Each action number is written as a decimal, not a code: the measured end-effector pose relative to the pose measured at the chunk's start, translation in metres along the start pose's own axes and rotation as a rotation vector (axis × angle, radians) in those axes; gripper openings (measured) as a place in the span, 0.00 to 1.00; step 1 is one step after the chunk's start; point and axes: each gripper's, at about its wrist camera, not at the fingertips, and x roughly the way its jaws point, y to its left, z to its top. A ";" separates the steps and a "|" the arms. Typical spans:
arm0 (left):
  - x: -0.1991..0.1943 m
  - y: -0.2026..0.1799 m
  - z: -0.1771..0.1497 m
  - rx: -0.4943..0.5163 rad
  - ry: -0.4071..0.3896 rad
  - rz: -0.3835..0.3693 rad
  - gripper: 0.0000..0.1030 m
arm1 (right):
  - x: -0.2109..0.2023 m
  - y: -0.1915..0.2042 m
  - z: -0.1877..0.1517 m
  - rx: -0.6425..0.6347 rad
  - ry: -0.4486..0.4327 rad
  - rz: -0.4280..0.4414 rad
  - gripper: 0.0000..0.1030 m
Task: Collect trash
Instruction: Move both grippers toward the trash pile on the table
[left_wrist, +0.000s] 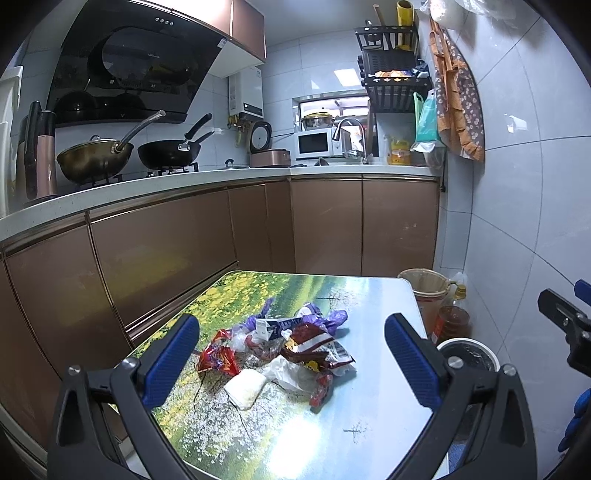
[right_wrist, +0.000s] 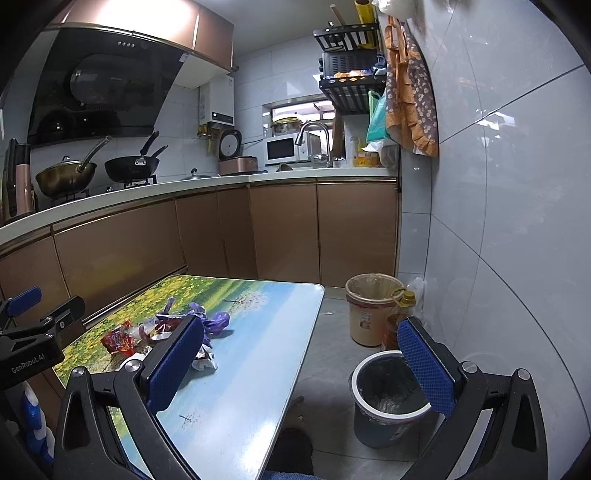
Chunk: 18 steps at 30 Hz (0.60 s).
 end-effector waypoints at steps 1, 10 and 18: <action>0.003 0.001 0.002 0.001 -0.001 0.002 0.98 | 0.002 0.000 0.001 0.000 0.000 0.001 1.00; 0.032 0.002 0.009 0.013 0.016 -0.002 0.98 | 0.022 0.000 0.010 0.013 0.002 -0.004 1.00; 0.061 0.007 0.006 0.015 0.046 -0.026 0.98 | 0.045 0.004 0.017 0.021 0.026 -0.019 1.00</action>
